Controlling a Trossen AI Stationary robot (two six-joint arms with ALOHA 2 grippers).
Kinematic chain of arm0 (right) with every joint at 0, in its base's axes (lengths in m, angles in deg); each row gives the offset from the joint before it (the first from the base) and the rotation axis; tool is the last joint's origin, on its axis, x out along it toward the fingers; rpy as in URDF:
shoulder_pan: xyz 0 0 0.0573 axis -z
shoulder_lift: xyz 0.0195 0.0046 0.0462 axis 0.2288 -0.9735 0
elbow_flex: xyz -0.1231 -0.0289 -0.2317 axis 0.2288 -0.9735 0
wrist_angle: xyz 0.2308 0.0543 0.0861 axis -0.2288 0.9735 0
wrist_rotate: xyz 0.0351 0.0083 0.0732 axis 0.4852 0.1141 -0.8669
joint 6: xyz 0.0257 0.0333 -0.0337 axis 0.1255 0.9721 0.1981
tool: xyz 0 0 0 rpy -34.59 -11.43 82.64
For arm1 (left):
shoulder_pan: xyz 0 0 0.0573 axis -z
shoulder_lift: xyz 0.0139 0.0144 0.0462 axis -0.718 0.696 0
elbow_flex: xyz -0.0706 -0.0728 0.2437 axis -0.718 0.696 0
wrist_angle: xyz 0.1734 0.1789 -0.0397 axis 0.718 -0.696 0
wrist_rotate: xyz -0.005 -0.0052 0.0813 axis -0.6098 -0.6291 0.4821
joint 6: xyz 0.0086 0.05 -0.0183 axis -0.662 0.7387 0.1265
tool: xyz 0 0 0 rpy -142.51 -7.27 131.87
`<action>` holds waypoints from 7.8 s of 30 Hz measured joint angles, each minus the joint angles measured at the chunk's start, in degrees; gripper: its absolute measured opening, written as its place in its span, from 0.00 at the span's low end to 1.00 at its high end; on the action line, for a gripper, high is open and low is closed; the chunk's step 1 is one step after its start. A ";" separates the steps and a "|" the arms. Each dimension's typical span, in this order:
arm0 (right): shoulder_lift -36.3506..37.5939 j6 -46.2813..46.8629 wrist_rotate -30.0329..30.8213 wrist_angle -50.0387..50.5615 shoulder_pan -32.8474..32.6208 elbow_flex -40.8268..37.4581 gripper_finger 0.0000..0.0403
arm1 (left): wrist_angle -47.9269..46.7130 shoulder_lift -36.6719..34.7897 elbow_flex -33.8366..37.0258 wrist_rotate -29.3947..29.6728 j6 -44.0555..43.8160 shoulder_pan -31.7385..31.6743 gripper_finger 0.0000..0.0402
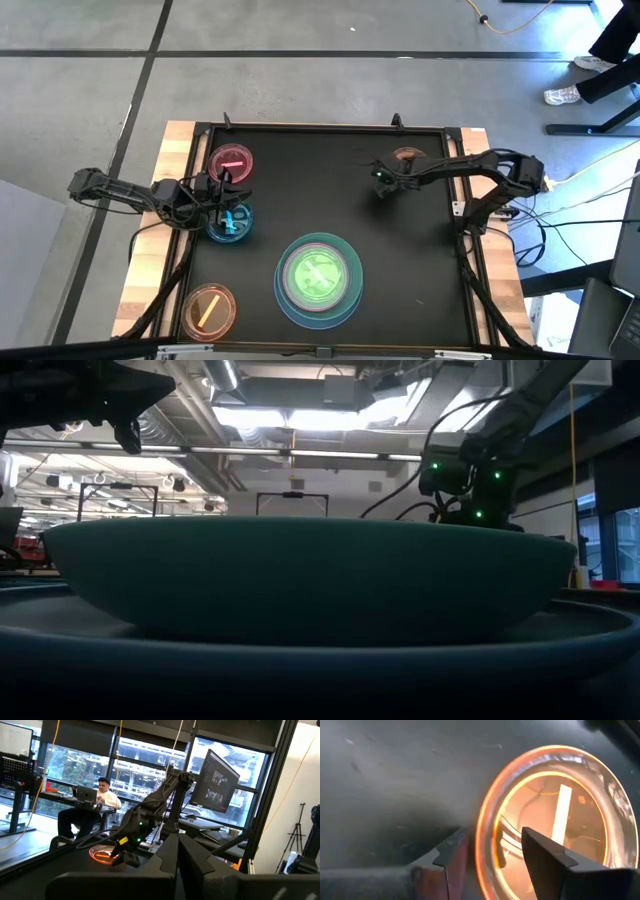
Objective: Stack plastic plates
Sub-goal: Stack the top orange plate on top of the light green plate, then stack the dark blue plate on top of the orange plate
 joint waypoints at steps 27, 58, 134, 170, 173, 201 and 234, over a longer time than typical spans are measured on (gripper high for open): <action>-0.09 -10.67 1.07 -4.20 -6.61 3.53 0.01 | -0.07 0.00 0.00 1.20 0.02 -0.02 0.02; -0.73 -18.08 -18.49 -32.06 -45.09 17.71 0.01 | -0.37 0.00 0.02 1.27 0.00 -0.02 0.02; 16.17 -36.09 -12.60 -54.48 -51.45 -5.29 0.41 | -46.21 42.84 -37.62 -3.11 -19.24 11.57 0.08; 16.15 -37.61 -8.34 -52.29 -51.45 -5.22 0.41 | -93.12 66.84 -49.05 -6.25 -47.69 15.96 0.34; 16.13 -37.62 -8.34 -52.26 -51.45 -5.22 0.41 | -90.56 66.84 -46.49 -5.96 -47.70 15.96 0.34; 16.11 -38.93 -8.34 -52.25 -51.46 -5.20 0.41 | -79.01 66.66 -35.50 -3.70 -46.03 15.17 0.10; 16.11 -38.93 -3.55 -52.21 -51.47 -5.20 0.41 | -51.73 66.84 -61.44 7.12 -14.54 26.11 0.01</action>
